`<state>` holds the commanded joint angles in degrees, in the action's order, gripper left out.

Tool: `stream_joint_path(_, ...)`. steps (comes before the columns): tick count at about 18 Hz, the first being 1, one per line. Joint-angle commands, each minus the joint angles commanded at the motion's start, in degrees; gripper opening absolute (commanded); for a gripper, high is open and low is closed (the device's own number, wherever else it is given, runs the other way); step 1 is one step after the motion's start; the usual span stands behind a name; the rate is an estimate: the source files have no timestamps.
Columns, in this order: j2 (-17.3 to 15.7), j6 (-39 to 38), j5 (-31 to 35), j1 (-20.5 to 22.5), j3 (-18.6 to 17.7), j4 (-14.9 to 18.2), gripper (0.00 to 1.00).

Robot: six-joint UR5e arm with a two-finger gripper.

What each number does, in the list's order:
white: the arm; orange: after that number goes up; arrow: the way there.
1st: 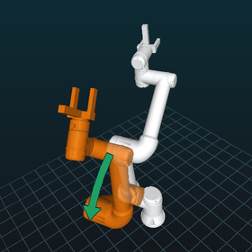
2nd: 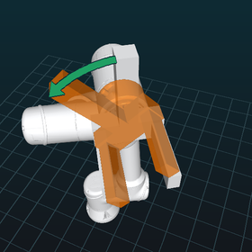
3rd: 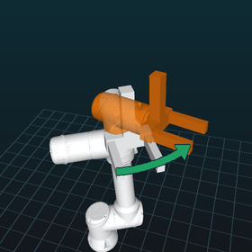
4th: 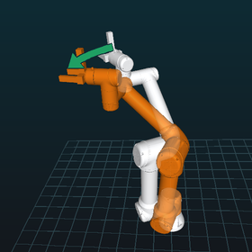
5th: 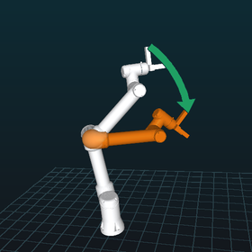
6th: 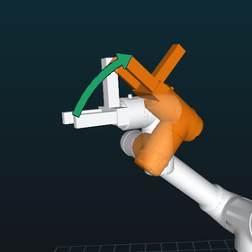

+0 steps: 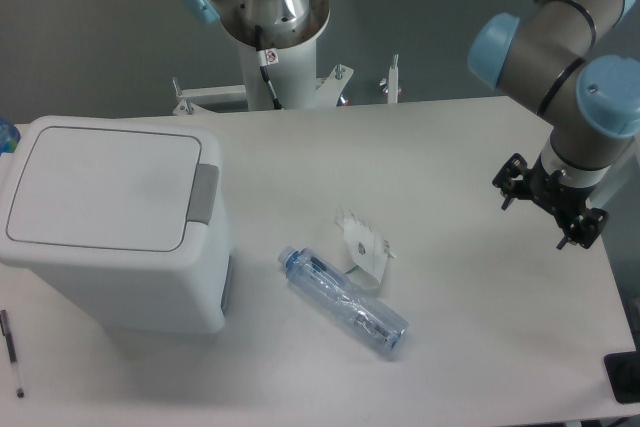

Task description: Open the trash can

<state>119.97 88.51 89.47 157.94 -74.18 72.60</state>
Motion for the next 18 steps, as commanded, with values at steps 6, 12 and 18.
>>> stream_joint_path(6,0.3,-0.1,-0.1,0.0,0.6,0.2,1.0)
stream_joint_path(12,1.5,0.0,0.1,0.0,3.0,1.8,1.0)
stream_joint_path(18,1.1,-4.5,-1.8,-0.1,2.2,1.8,1.0)
